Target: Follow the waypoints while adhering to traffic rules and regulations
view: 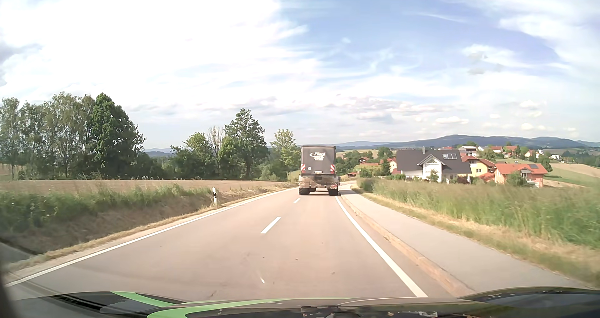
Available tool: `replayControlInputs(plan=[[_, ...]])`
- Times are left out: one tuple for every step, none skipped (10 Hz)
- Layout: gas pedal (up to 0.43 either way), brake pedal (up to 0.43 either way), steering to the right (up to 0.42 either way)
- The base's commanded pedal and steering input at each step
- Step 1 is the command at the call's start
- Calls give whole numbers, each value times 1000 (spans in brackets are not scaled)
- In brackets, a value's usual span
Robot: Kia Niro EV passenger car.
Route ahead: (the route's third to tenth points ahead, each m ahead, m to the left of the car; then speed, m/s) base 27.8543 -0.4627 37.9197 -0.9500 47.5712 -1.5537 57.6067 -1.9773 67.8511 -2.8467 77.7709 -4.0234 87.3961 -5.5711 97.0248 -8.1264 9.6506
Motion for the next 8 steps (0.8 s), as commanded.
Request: replayControlInputs(plan=[[0, 0, -2], [0, 0, -2], [0, 0, -1], [0, 0, -1], [0, 0, -1], [0, 0, -2], [0, 0, -1], [8, 0, 0]])
